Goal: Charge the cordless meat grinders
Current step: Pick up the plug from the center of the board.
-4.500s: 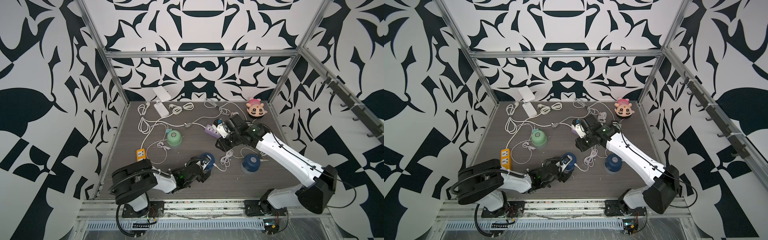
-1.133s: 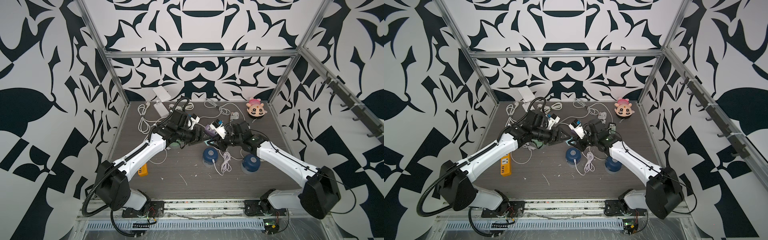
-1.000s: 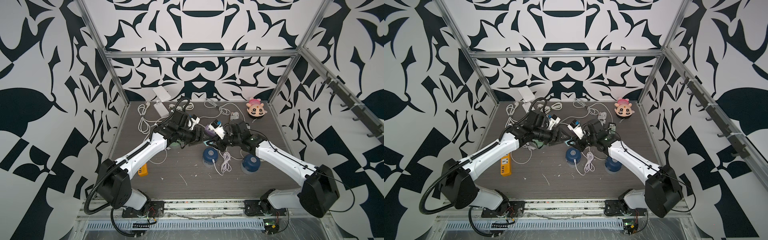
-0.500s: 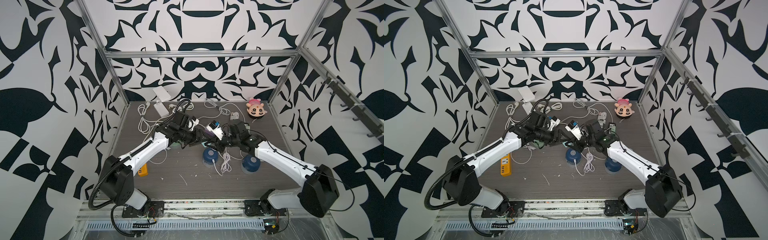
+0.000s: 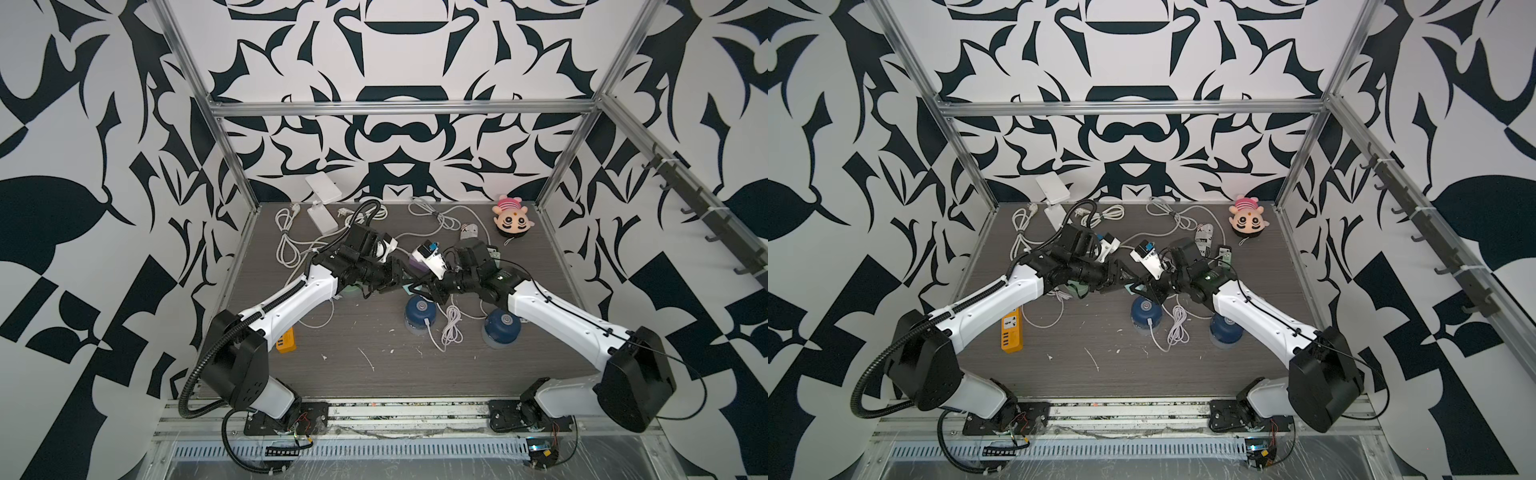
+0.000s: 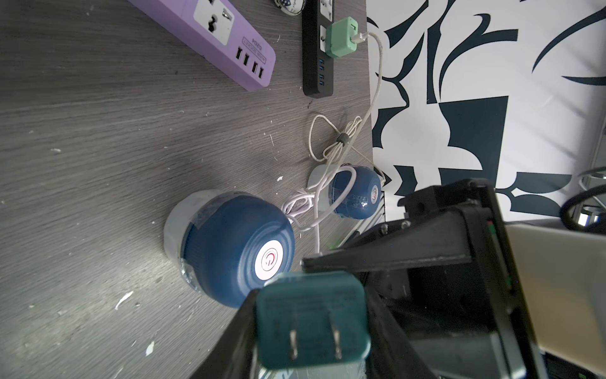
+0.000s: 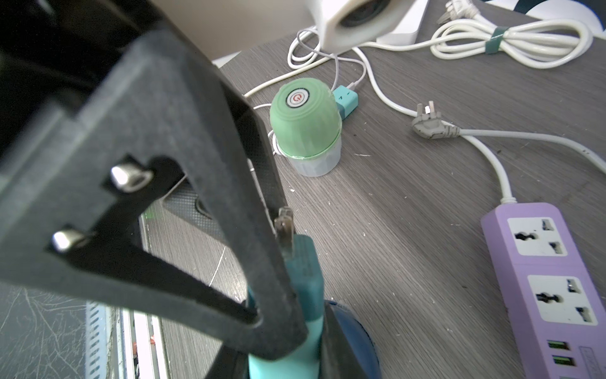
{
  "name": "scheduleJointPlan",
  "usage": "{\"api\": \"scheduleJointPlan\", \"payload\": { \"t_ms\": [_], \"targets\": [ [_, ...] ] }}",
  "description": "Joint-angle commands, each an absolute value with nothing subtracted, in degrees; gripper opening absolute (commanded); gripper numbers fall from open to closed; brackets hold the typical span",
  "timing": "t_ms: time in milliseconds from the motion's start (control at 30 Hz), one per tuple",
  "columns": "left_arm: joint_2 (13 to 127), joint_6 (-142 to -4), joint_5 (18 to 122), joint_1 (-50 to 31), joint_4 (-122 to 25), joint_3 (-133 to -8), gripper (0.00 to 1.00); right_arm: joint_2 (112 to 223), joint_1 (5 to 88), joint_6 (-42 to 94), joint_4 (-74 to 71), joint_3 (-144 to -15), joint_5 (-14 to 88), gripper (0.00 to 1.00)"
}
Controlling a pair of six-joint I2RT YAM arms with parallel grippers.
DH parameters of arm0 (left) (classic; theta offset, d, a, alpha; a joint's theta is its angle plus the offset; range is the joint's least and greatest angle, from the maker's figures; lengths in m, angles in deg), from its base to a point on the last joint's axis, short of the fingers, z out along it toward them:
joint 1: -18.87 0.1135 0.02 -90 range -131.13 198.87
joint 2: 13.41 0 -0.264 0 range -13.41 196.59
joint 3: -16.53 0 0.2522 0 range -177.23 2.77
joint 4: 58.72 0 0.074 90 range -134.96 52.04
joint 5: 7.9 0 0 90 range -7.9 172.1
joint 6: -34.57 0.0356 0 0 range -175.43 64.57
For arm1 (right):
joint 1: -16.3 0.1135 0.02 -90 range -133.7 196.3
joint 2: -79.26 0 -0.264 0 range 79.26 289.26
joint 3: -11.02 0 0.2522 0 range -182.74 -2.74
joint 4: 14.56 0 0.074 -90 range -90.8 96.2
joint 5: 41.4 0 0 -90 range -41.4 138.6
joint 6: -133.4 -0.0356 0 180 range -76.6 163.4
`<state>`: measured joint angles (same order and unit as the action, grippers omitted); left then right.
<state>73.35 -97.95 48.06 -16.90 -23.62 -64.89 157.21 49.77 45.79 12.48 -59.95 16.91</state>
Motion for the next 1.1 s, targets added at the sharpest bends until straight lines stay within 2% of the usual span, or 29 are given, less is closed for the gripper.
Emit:
{"api": "scheduleJointPlan", "payload": {
  "t_ms": [0,133,200,267,333,467,633,700,833,1067],
  "targets": [
    [72.87,-94.56,46.39,-17.6,-25.59,-62.8,0.21,155.21,49.12,41.53,10.39,-63.47,17.1,0.32],
    [71.4,-91.71,47.23,-17.52,-29.66,-61.29,0.17,152.08,47.15,37.64,12.3,-63.59,18.74,0.48],
    [70.12,-89.57,47.36,-17.52,-33.76,-60.07,0.15,150.2,46.04,35.19,13.59,-64.23,19.94,0.68],
    [67.85,-87.31,48.33,-17.52,-40.75,-57.03,0.15,149.07,44.4,32.72,15.65,-66.04,20.9,0.74],
    [65.19,-84.94,48.93,-17.52,-49.14,-53.42,0.14,149.01,42.74,30.53,18.1,-68.35,20.17,0.74],
    [60.16,-78.24,49.01,-17.6,-69.75,-45.16,0.1,151.82,37.57,22.8,22.29,-73.76,13.0,0.65],
    [56.46,-67.2,50.76,-17.52,-78.92,-44.17,0.09,157.56,30.32,8.11,19.72,-77.05,-0.76,0.63],
    [57.0,-65.63,51.27,-17.52,-81.7,-45.04,0.07,159.79,28.52,-0.83,11.28,-75.22,-7.31,0.62],
    [60.09,-67.02,52.5,-17.52,-92.78,-45.12,0.05,162.14,27.72,-24.26,-20.19,-67.71,-13.21,0.62],
    [70.6,-74.06,52.41,-17.52,-107.11,-47.72,0.02,164.87,27.72,-41.69,-40.75,-65.16,-14.06,0.57]
  ]
}}
